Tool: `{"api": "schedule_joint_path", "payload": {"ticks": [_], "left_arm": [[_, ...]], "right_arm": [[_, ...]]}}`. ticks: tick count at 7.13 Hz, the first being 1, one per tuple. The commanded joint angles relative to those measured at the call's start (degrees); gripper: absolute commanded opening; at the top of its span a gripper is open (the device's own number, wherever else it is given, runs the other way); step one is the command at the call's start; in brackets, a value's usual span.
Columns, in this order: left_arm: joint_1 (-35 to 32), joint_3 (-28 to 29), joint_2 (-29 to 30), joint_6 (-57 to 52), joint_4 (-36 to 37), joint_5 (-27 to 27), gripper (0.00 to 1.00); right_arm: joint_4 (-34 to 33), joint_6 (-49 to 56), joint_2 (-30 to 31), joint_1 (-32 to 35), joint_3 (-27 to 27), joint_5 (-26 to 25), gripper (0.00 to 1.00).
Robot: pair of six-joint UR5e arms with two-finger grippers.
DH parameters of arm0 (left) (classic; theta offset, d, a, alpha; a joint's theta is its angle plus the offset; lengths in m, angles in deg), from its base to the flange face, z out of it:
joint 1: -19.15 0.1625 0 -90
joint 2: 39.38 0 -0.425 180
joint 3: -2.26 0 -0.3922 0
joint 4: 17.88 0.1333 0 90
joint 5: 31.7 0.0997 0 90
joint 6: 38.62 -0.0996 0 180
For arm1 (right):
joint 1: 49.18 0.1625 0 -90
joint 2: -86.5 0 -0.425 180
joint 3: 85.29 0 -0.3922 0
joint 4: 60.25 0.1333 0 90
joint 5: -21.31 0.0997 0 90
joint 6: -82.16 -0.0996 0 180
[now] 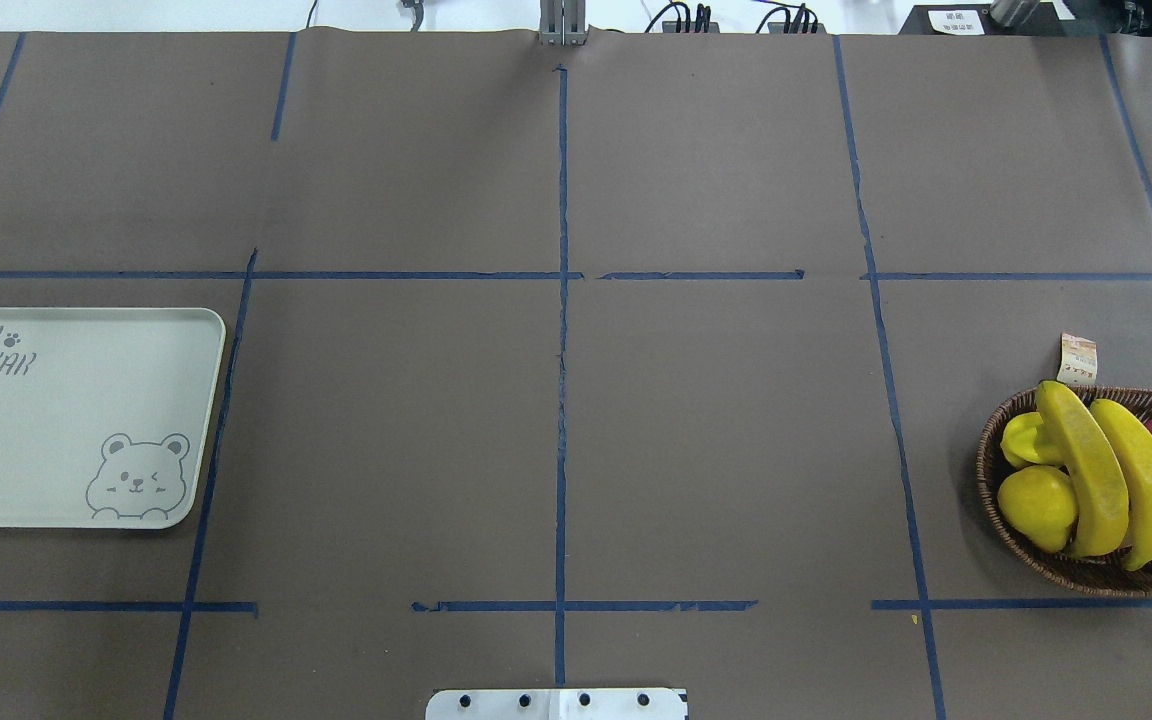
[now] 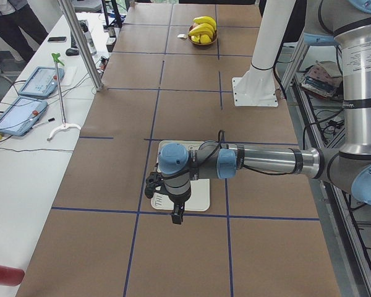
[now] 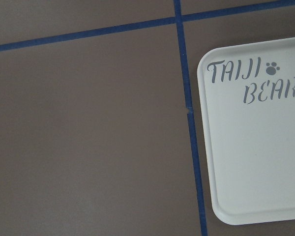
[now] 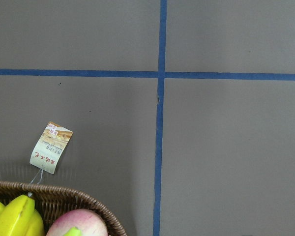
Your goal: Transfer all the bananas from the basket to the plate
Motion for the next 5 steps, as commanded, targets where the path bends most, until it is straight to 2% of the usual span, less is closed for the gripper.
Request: {"api": "schedule_joint_path", "payload": {"ticks": [1, 3, 4, 5], "left_arm": [[0.00, 0.09, 0.00, -0.09, 0.00, 0.07, 1.00], [0.26, 0.18, 0.00, 0.09, 0.00, -0.02, 1.00], [0.26, 0.26, 0.00, 0.09, 0.00, -0.02, 1.00], [0.26, 0.18, 0.00, 0.09, 0.00, -0.02, 1.00]], "right_arm": [[0.00, 0.04, 0.00, 0.00, 0.14, -0.04, 1.00], [-0.09, -0.13, 0.00, 0.00, 2.06, -0.13, 1.00], [-0.09, -4.39, 0.09, -0.52, 4.42, 0.13, 1.00], [-0.17, -11.66, 1.05, -4.36, 9.41, -0.65, 1.00]]}}
